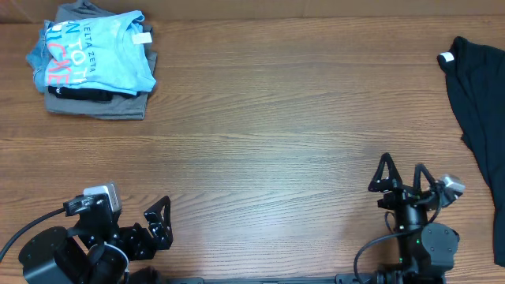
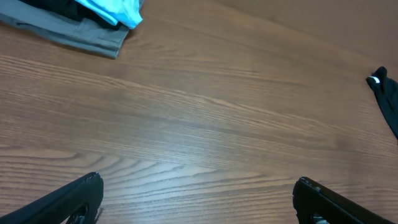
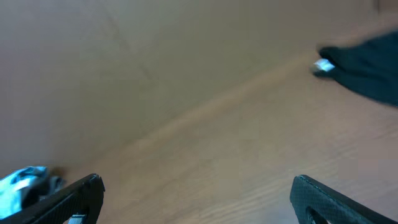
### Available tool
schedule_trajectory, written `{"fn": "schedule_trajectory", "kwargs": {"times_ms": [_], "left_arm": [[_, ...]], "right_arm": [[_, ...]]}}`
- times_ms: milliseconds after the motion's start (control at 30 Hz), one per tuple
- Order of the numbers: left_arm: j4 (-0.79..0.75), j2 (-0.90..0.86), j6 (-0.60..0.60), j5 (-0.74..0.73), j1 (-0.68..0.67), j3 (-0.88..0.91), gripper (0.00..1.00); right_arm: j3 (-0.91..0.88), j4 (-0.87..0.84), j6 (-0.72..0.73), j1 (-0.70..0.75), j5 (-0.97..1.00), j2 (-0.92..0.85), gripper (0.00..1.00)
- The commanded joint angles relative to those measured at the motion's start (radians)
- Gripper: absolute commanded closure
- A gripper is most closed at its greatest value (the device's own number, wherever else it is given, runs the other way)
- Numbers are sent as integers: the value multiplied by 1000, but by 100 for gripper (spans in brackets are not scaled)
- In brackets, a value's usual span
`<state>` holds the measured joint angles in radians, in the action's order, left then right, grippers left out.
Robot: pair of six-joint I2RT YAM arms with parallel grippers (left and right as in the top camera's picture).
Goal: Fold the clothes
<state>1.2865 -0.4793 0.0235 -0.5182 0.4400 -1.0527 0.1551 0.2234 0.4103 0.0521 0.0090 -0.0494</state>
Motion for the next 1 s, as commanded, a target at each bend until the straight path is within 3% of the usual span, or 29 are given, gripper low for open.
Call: {"fn": "schedule_trajectory", "kwargs": {"times_ms": [0, 267, 400, 967], "left_arm": [[-1, 8, 6, 5, -1, 3, 0], [-1, 8, 6, 5, -1, 3, 0], [-1, 8, 6, 5, -1, 3, 0], [0, 8, 6, 5, -1, 3, 0]], "right_arm": [[-86, -106, -125, 3, -104, 43, 0], [-147, -212, -176, 3, -97, 47, 0], [-147, -183, -237, 3, -97, 47, 0], [-147, -147, -236, 3, -97, 46, 0]]}}
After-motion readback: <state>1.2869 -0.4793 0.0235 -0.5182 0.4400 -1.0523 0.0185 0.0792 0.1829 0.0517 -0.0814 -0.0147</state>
